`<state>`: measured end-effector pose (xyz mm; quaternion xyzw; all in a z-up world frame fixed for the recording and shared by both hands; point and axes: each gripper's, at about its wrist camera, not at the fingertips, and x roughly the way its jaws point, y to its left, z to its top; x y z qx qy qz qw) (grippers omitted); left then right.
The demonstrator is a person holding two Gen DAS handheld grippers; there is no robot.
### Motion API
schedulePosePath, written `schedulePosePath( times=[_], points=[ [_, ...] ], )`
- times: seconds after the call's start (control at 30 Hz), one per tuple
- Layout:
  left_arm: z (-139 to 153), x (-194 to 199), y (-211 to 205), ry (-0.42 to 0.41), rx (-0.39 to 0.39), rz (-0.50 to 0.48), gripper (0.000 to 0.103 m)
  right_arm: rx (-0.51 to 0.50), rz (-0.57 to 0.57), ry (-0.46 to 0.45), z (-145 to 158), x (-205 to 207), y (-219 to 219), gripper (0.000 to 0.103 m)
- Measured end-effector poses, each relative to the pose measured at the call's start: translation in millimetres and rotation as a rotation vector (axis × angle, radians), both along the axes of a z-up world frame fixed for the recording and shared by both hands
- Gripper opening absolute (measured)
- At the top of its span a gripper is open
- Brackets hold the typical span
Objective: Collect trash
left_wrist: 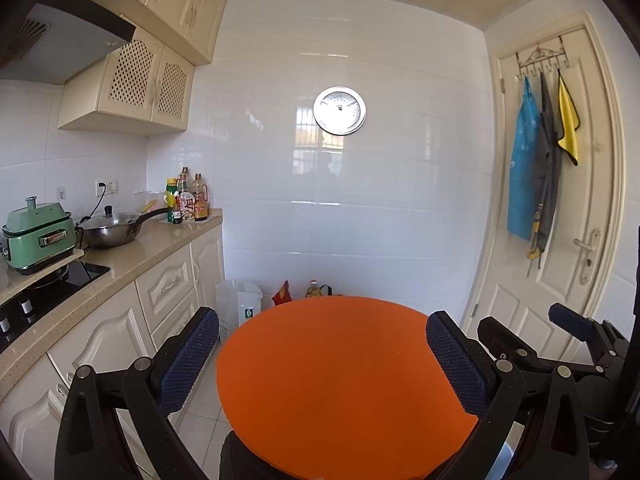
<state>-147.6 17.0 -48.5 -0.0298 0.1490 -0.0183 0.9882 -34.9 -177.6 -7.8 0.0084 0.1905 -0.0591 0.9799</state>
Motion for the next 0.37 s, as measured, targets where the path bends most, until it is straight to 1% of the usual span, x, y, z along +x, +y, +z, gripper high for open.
schedulePosePath(
  times=[0.23, 0.37],
  points=[
    [-2, -1, -8, 0.001, -0.010, -0.004, 0.102, 0.005, -0.006, 0.001, 0, 0, -5, 0.103],
    [-5, -6, -20, -0.006, -0.012, -0.004, 0.102, 0.006, -0.002, 0.003, 0, 1, -6, 0.103]
  ],
)
